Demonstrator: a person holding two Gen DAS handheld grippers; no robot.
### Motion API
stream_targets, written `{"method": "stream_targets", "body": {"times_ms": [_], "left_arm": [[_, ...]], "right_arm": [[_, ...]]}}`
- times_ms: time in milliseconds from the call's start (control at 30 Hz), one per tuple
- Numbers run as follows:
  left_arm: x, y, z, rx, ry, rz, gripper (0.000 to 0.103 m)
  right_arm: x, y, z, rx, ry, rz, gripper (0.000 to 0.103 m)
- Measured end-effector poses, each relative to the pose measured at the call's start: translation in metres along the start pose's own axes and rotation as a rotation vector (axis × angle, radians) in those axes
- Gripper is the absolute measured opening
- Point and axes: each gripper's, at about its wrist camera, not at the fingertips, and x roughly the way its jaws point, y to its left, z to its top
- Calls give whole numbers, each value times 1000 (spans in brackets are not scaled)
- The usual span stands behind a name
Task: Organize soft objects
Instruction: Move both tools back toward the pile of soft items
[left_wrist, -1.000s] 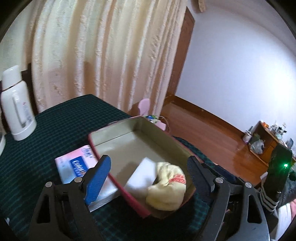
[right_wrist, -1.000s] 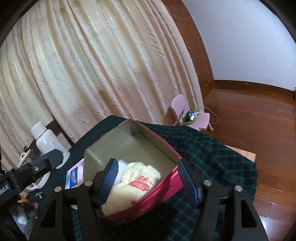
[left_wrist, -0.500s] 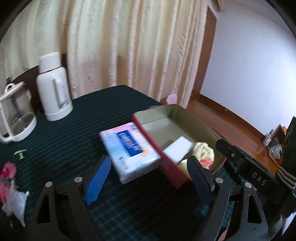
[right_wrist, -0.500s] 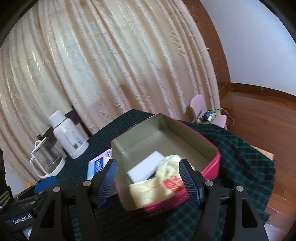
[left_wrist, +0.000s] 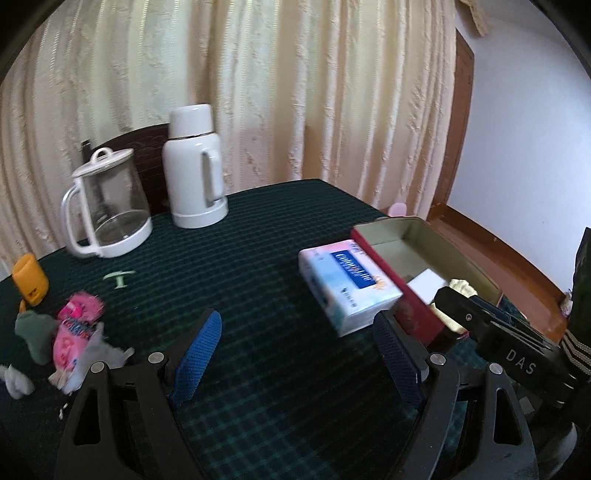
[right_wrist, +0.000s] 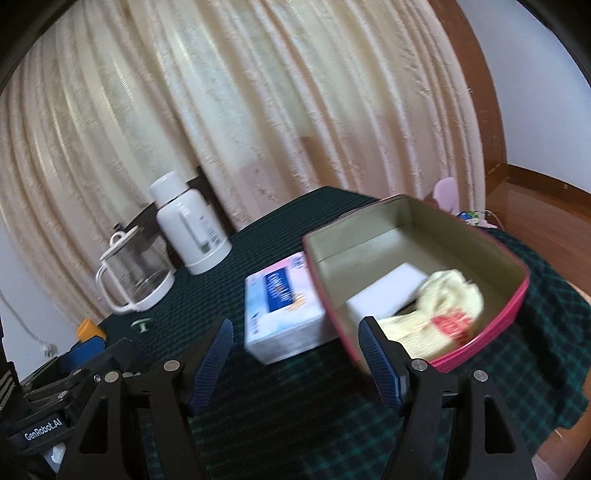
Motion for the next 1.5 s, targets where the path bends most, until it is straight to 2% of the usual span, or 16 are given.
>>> {"method": "stream_targets", "body": {"times_ms": [233,700,1100,1500], "left_arm": [[-15,36,-11,-63,-7,50,85],[-37,124,-37,-213,-11,155,85],[-60,207,-53,-323,-22,271,85],[-64,292,-55,-415,-4,395,85]], "right_arm": [[6,29,-12,-36,45,44,74],[27,82,-37,-83,178,147,84],[41,123,-61,-141,268,210,84],[58,151,-76,-179,341,261,84]]}}
